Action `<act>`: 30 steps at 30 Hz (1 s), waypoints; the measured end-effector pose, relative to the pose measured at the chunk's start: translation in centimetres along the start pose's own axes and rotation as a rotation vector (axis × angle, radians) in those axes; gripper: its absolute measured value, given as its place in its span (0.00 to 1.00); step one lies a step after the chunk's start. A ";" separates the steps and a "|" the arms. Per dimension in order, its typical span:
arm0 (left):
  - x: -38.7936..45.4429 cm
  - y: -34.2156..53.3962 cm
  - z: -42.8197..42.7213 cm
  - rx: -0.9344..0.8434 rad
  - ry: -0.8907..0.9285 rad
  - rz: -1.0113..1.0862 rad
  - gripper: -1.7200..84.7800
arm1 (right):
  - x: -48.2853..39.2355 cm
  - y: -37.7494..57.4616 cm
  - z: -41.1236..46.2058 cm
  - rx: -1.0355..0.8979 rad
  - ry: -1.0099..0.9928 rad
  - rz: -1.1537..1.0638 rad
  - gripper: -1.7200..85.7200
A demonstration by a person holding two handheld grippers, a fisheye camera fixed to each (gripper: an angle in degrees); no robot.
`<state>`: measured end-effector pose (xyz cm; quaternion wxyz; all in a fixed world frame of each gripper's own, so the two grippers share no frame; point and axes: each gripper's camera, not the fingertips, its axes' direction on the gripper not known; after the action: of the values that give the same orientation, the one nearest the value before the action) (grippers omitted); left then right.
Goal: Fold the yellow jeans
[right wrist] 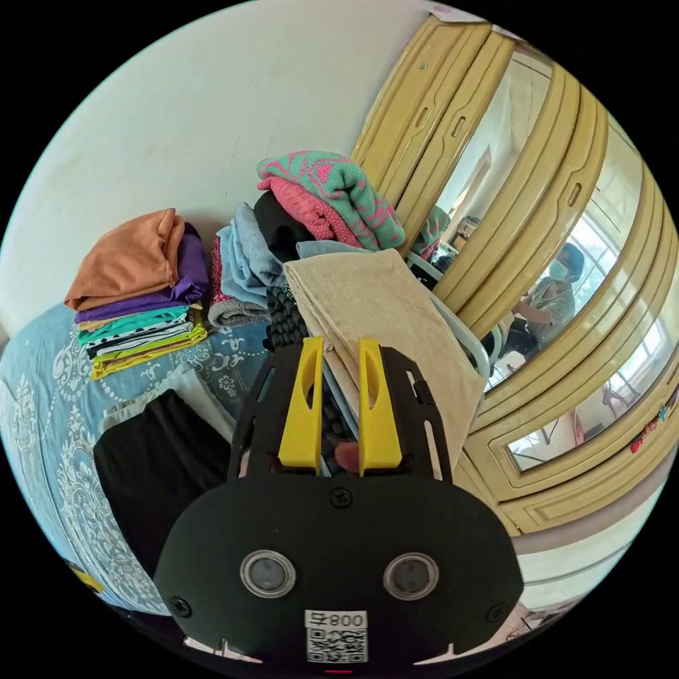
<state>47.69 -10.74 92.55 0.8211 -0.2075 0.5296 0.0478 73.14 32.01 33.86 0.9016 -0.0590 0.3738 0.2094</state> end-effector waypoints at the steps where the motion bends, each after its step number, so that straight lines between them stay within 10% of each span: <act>1: 0.3 0.4 -0.8 0.005 0.002 -0.004 0.02 | 0.2 0.1 -0.1 0.005 0.007 0.007 0.11; 18: 6.6 9.4 -12.5 0.045 0.079 -0.078 0.02 | 9.5 4.5 -2.2 -0.008 -0.298 0.308 0.03; 30: 14.4 18.6 -24.5 0.163 0.110 -0.075 0.02 | 16.2 7.4 -16.6 0.387 -0.963 0.389 0.02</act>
<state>27.57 -5.44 65.69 0.8062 -0.1622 0.5677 -0.0378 69.46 39.76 11.04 0.9098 0.2803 -0.0448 0.3028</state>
